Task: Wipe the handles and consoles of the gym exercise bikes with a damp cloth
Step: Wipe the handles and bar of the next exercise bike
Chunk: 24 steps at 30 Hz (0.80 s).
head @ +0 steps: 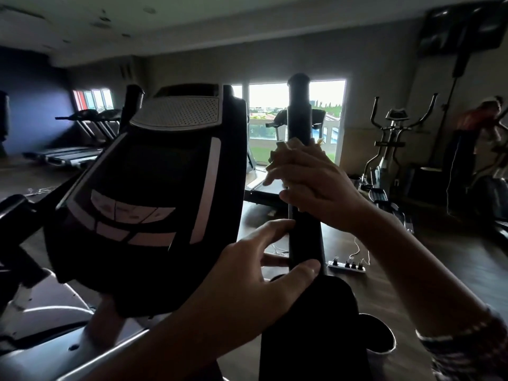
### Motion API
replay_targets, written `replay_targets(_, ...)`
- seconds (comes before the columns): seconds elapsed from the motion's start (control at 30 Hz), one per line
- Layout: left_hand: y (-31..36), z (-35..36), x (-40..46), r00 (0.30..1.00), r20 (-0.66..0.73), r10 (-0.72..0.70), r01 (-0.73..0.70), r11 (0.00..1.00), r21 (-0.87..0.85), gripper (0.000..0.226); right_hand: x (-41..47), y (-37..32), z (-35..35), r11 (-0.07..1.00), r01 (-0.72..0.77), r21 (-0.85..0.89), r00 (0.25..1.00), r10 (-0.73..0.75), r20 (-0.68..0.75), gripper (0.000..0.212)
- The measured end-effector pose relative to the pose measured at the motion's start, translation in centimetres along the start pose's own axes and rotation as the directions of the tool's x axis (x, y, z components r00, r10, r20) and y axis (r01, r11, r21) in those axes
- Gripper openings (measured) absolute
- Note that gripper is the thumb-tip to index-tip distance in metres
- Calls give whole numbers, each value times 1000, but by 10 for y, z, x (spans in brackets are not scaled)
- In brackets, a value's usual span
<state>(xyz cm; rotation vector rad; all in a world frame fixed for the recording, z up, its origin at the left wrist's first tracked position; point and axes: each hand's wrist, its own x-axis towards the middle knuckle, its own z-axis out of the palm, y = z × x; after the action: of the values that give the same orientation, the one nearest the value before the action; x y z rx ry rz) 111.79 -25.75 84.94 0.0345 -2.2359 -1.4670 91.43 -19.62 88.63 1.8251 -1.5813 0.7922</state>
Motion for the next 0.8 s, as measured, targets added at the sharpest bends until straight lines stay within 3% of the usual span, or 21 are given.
replay_targets(0.27, -1, 1, 0, 1000, -24, -7, 7, 1000, -24, 33, 1, -2, -3, 1000, 14, 17, 1000, -14, -4, 33)
replay_targets(0.47, -2, 0, 0, 999, -37, -19, 19, 1000, -2, 39, -4, 1, -1, 968, -33, -249, 993, 4, -116, 38)
replay_targets(0.6, -2, 1, -1, 999, -42, -27, 27, 1000, -4, 37, -3, 0, -3, 998, -18, -53, 999, 16, -40, 38)
replay_targets(0.7, -2, 1, -1, 999, -44, -29, 30, 999, 20, 44, -5, -3, -3, 986, -128, 102, 992, 129, -3, 46)
replay_targets(0.8, -2, 1, -2, 999, -44, -25, 28, 998, 54, 43, -4, -3, -2, 988, -137, 67, 990, 138, -6, 44)
